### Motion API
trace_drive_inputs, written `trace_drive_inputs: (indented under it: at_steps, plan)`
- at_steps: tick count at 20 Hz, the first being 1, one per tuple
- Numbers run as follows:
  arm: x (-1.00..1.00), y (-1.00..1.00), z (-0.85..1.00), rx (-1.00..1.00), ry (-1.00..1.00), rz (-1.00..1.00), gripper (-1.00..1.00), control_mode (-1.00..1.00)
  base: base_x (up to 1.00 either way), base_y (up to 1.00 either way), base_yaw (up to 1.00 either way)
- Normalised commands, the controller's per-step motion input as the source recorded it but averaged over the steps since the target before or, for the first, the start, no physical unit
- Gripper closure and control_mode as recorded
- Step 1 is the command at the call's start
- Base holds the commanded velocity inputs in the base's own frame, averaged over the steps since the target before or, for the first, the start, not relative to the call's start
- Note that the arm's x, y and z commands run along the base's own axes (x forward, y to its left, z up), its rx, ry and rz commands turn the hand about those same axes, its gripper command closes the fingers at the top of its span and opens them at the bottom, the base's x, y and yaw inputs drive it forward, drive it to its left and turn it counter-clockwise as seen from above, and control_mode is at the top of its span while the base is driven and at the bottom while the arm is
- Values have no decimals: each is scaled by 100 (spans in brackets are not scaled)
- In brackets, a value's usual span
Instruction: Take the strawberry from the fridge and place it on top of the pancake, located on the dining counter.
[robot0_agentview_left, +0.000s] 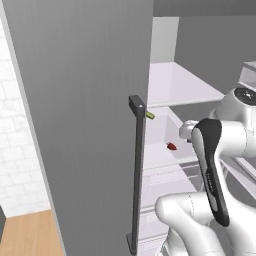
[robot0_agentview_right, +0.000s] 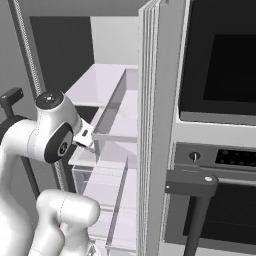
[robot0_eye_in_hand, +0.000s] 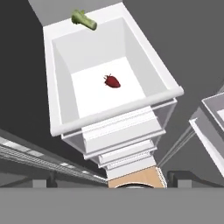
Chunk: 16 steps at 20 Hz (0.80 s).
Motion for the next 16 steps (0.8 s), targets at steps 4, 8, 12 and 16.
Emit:
trace_drive_inputs:
  at_steps: [4,8,12,16]
  plan:
    - [66,-14,-77,-13,19,11,-100,-100,0,0,0]
    - [47,-18,-62,-5,10,9,-100,-100,0,0,0]
    - [41,-17,-58,-3,0,12,-100,-100,0,0,0]
    - [80,0,-39,-7,-9,16,-100,-100,0,0,0]
